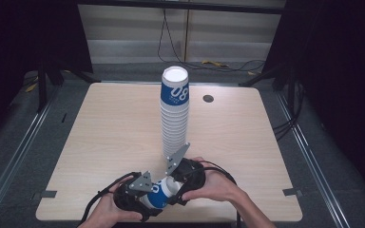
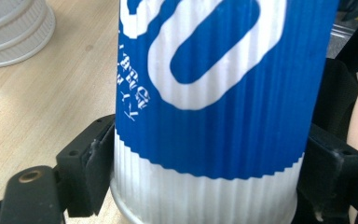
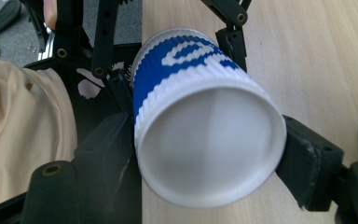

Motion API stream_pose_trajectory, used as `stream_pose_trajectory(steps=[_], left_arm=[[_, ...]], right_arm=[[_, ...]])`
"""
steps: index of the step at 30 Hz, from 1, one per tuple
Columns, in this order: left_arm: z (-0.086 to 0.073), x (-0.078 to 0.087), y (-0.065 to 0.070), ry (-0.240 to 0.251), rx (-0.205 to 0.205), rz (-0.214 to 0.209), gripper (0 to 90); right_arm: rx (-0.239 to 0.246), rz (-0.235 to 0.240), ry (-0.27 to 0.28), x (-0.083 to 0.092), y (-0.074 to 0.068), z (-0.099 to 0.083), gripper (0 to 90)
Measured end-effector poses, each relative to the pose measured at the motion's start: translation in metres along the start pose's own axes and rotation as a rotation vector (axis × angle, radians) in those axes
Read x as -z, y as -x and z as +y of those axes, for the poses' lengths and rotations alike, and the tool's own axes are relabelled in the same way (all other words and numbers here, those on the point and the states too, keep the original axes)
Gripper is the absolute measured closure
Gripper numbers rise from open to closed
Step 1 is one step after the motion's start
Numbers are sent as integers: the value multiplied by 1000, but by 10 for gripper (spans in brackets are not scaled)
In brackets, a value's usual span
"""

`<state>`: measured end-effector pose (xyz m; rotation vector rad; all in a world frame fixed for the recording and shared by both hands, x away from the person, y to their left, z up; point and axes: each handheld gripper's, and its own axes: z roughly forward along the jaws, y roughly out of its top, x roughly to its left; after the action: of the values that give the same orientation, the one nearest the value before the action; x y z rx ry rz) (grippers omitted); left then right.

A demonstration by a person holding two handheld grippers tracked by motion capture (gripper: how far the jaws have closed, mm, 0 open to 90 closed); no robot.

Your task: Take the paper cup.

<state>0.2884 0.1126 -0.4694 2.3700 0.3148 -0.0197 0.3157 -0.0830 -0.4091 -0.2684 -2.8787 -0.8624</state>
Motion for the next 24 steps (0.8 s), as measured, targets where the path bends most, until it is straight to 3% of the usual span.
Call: stream_pose_trajectory(steps=[3, 10, 13, 15, 21, 24], left_arm=[[1, 0, 1, 4, 2, 1, 166], [0, 1, 1, 0, -18, 14, 159], [-1, 2, 1, 21, -16, 16, 152], [-2, 1, 1, 48, -8, 8, 148], [-4, 1, -1, 55, -2, -12, 139], [-4, 3, -3, 79, 22, -9, 148]], right_arm=[[0, 15, -26, -3, 1, 3, 256], [19, 17, -29, -4, 1, 5, 278], [32, 3, -34, -2, 2, 5, 280], [30, 15, -11, -1, 2, 4, 281], [11, 38, -16, -1, 4, 3, 282], [2, 32, -20, 0, 3, 3, 284]])
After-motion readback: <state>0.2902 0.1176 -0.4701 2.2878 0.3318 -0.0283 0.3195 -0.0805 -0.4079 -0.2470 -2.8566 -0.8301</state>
